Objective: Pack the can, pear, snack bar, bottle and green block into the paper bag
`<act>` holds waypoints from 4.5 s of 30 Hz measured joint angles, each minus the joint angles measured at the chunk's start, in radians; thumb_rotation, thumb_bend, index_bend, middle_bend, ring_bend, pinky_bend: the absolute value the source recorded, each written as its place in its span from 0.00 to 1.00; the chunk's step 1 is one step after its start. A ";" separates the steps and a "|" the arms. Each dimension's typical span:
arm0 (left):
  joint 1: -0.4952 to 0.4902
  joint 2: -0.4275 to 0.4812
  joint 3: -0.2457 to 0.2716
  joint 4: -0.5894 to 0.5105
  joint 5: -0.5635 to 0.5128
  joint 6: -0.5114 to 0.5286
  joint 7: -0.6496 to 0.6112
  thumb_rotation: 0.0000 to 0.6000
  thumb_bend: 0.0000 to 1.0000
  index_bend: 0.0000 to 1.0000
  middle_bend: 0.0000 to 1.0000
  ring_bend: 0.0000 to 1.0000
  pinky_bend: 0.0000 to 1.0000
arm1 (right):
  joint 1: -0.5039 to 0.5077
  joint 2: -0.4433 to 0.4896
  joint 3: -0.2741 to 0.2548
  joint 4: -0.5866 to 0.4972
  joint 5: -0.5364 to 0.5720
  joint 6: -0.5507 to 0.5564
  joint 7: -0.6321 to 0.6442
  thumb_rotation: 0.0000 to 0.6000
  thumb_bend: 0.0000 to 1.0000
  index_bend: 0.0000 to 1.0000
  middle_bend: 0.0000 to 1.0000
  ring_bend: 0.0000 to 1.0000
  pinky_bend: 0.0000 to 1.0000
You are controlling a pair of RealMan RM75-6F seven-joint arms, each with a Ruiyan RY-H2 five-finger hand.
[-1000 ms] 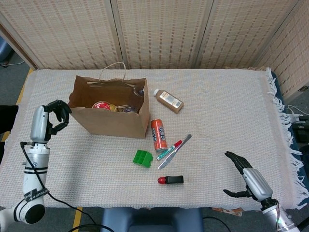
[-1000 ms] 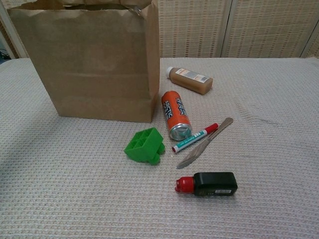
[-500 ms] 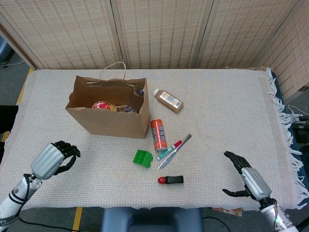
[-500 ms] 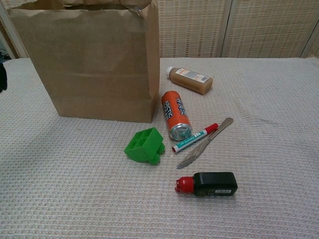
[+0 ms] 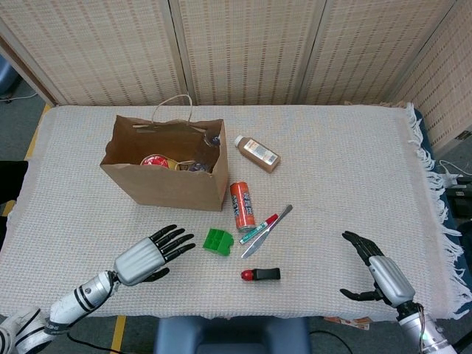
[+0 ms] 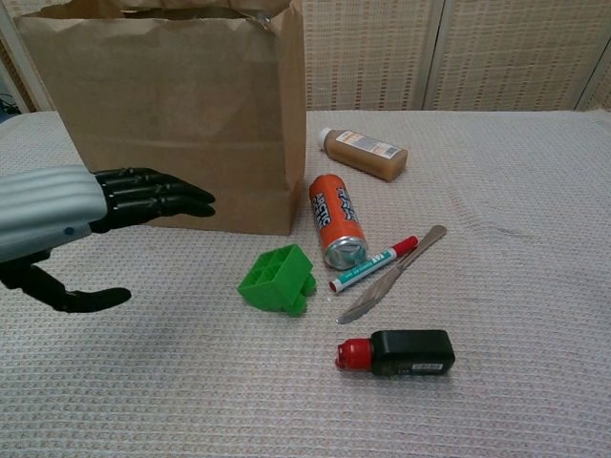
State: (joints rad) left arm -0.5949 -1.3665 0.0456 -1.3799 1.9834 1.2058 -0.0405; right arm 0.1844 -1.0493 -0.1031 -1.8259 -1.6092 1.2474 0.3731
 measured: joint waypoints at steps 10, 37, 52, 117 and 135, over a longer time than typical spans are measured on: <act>-0.139 -0.093 -0.048 -0.053 -0.142 -0.293 0.164 1.00 0.35 0.00 0.00 0.00 0.07 | 0.000 -0.002 0.002 0.012 -0.029 0.026 0.025 1.00 0.04 0.00 0.00 0.00 0.00; -0.260 -0.274 -0.098 0.074 -0.335 -0.395 0.245 1.00 0.36 0.00 0.00 0.00 0.09 | -0.008 -0.025 0.004 0.048 -0.065 0.086 0.068 1.00 0.04 0.00 0.00 0.00 0.00; -0.282 -0.383 -0.103 0.199 -0.383 -0.373 0.244 1.00 0.54 0.30 0.20 0.19 0.33 | -0.002 -0.017 0.001 0.040 -0.052 0.067 0.064 1.00 0.04 0.00 0.00 0.00 0.00; -0.226 -0.210 -0.514 -0.157 -0.839 0.104 0.286 1.00 0.54 0.57 0.57 0.52 0.62 | -0.015 -0.016 -0.010 0.049 -0.060 0.075 0.030 1.00 0.04 0.00 0.00 0.00 0.00; -0.272 -0.162 -0.490 -0.266 -0.927 -0.030 0.324 1.00 0.35 0.00 0.00 0.00 0.09 | -0.020 -0.007 -0.015 0.048 -0.065 0.080 0.017 1.00 0.04 0.00 0.00 0.00 0.00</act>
State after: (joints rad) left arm -0.8664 -1.5282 -0.4440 -1.6457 1.0567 1.1757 0.2836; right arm 0.1645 -1.0559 -0.1180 -1.7774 -1.6738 1.3271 0.3897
